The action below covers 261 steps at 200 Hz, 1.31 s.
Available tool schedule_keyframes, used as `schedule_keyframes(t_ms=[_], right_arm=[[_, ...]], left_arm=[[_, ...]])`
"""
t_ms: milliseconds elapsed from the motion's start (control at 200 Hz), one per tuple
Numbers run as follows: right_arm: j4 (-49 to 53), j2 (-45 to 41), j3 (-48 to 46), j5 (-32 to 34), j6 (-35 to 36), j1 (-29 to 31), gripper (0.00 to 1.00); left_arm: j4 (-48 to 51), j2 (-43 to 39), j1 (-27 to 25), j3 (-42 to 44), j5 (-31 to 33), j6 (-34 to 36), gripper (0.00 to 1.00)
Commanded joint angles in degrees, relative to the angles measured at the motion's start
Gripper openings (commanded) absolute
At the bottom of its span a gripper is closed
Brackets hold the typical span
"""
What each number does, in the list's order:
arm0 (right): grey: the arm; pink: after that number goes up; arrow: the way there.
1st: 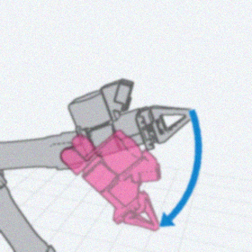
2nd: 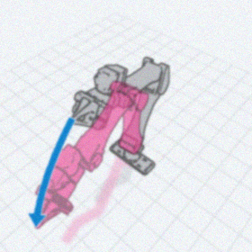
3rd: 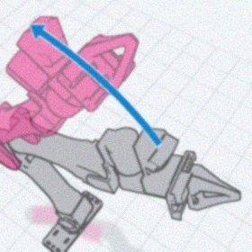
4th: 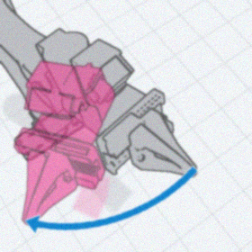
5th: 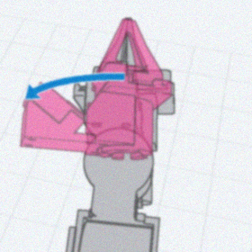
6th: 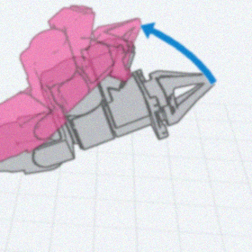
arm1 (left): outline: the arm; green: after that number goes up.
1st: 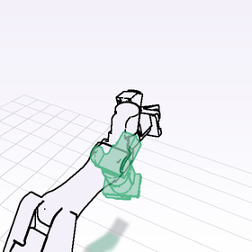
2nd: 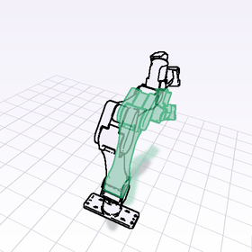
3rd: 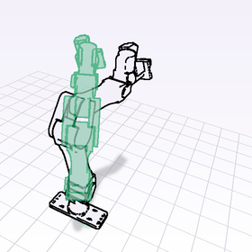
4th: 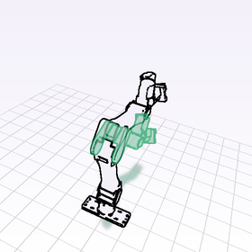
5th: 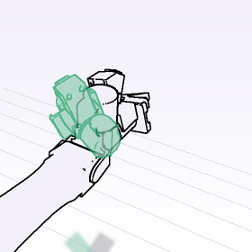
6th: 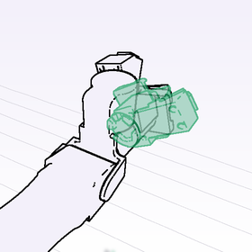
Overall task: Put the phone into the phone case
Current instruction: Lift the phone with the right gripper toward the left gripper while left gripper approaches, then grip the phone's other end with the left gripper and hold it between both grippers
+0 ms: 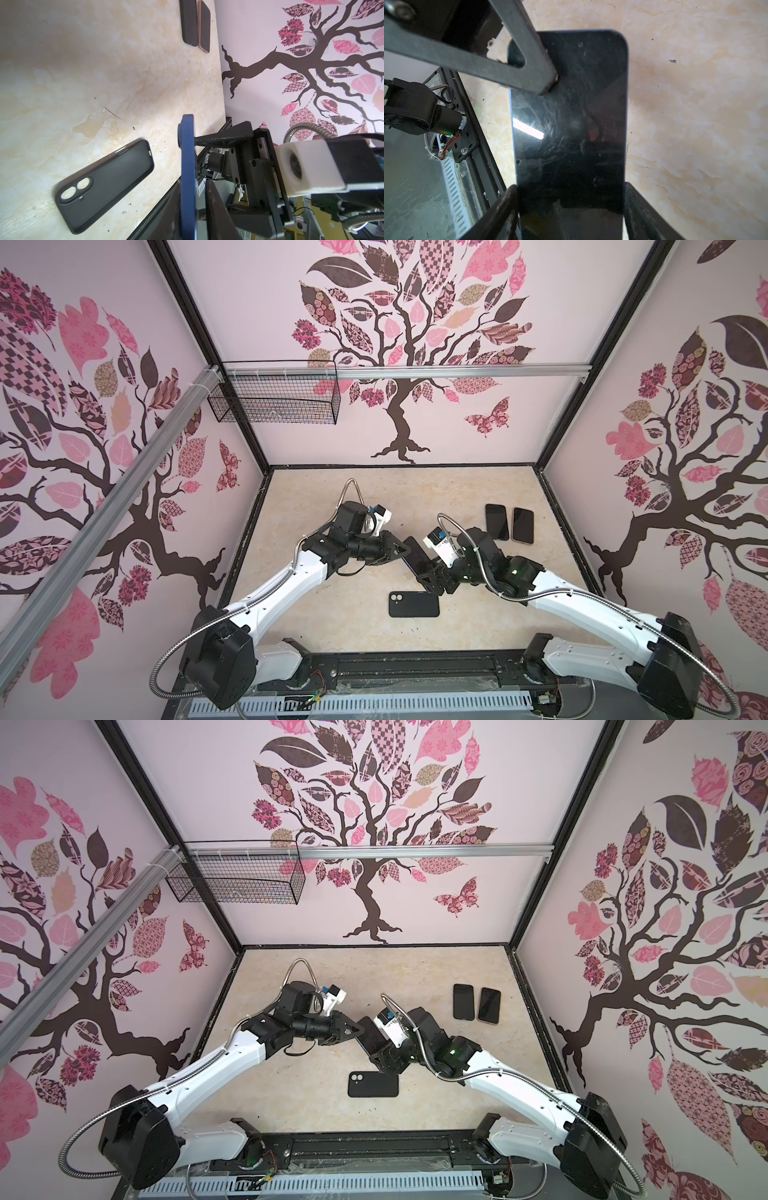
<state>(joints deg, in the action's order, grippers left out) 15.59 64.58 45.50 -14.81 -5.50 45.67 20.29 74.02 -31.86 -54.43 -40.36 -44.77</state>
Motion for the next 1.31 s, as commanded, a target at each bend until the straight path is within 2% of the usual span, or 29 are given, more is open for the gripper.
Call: schedule_keyframes(t_ms=[0, 130, 400, 640, 785, 850, 900, 975, 1095, 1300], right_arm=[[-1.0, 0.59, 2.67, 1.1, 1.23, 0.38, 0.36], [-1.35, 0.64, 2.08, 1.86, 1.1, 0.37, 0.4], [-4.55, -2.54, -0.81, 3.48, -2.59, 0.34, 0.99], [-9.18, -7.35, -5.23, 4.96, -9.06, 0.14, 1.0], [-9.56, -6.95, -5.67, 4.54, -13.73, -0.85, 1.0], [-10.53, -6.28, -6.23, 3.28, -17.75, -2.44, 1.0], [-12.73, -5.81, -7.45, -0.07, -21.69, -4.64, 0.99], [-19.86, -5.64, -10.95, -5.76, -27.9, -7.36, 0.94], [-33.6, -5.36, -16.26, -10.65, -37.54, -8.18, 0.89], [-54.6, -0.81, -21.94, -14.7, -50.59, -8.16, 0.8]], left_arm=[[0.7, -0.63, 0.15, -3.0, 0.29, 0.82, 0.17], [0.69, -0.84, 0.27, -2.89, 0.45, 0.7, 0.11], [0.78, -3.16, 0.38, -2.89, 0.79, 0.17, 0.04], [2.74, -7.53, 0.95, -2.52, 3.78, 0.94, 0.0], [4.96, -11.57, 1.2, -1.83, 10.09, 2.28, 0.0], [4.89, -13.73, 1.59, -0.73, 12.61, 1.47, 0.0], [4.08, -15.66, 1.98, 0.52, 14.05, 0.64, 0.0], [2.96, -18.49, 2.33, 2.29, 16.39, -0.47, 0.0], [2.87, -22.61, 2.57, 4.12, 20.5, -0.65, 0.0], [0.52, -28.19, 2.64, 6.8, 23.29, -2.49, 0.0]])
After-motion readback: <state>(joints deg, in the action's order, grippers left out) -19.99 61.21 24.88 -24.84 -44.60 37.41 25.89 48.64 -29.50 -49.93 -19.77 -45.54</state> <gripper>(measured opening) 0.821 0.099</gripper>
